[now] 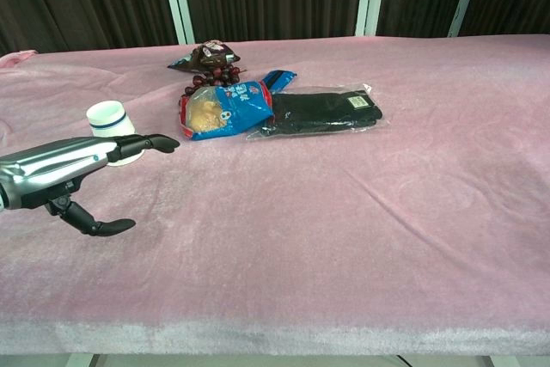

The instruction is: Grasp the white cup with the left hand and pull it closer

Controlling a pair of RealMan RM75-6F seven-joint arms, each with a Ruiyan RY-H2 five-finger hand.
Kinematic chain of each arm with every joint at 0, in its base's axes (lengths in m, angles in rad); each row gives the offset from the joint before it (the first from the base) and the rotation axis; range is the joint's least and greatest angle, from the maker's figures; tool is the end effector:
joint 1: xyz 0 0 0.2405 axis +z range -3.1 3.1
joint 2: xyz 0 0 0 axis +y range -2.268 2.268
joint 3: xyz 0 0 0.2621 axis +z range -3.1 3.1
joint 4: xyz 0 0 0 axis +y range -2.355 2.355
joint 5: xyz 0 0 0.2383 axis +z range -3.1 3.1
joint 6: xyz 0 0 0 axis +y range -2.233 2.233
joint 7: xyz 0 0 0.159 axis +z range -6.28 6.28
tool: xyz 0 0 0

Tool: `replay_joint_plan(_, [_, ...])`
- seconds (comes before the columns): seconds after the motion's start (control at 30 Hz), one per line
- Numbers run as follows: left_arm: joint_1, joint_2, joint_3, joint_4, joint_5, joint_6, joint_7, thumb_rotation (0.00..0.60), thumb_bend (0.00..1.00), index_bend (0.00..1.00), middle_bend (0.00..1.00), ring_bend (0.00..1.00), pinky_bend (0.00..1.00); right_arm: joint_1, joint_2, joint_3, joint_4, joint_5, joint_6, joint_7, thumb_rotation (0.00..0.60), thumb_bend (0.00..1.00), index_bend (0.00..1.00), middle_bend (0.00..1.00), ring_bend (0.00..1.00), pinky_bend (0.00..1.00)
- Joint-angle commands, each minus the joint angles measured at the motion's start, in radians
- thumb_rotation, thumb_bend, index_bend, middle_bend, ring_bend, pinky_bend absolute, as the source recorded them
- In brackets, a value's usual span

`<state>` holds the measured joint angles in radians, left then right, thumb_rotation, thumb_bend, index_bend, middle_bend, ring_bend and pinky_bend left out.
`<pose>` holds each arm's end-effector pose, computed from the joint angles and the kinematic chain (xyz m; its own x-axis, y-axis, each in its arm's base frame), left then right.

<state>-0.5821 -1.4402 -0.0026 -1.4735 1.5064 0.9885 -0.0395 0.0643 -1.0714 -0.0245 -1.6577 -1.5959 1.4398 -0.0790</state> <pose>-0.2121 0.2993 -0.0404 0.3957 0.3904 0.8313 0.8639 -0.4654 -0.1926 -0.3217 -0.1723 0.1238 0.4787 -0.1219 0.8695 -0.8777 -0.0917 0.4703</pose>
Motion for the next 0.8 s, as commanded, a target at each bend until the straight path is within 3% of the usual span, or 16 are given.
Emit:
replay_joint_plan(0.03, [-0.001,-0.001,-0.002,0.0,-0.005,0.0,0.002,0.6,0.34,0.0,0.06,0.02,0.06,0.0,0.001,0.0,-0.001,-0.001,0.0,0.001,0.6,0.21,0.0,0.0,0.0,0.0])
replay_joint_plan(0.23, [-0.002,-0.015,-0.031,0.018,-0.014,0.034,0.004,0.6,0.34,0.0,0.04,0.01,0.07,-0.004,0.005,0.0,0.001,0.003,0.006,0.005,0.6,0.21,0.0,0.0,0.0,0.0])
replay_joint_plan(0.5, [-0.042,-0.13,-0.17,0.232,-0.086,0.105,-0.026,0.6,0.34,0.0,0.01,0.0,0.09,-0.015,0.011,0.007,0.01,0.009,0.029,0.025,0.6,0.21,0.0,0.0,0.0,0.0])
replay_joint_plan(0.57, [-0.068,-0.162,-0.198,0.307,-0.126,0.069,-0.022,0.6,0.34,0.0,0.01,0.0,0.09,-0.016,0.014,0.007,0.01,0.012,0.028,0.033,0.6,0.21,0.0,0.0,0.0,0.0])
replay_joint_plan(0.8, [-0.102,-0.19,-0.223,0.399,-0.195,-0.021,-0.033,0.6,0.34,0.0,0.01,0.0,0.09,-0.017,0.017,0.008,0.013,0.016,0.027,0.038,0.6,0.21,0.0,0.0,0.0,0.0])
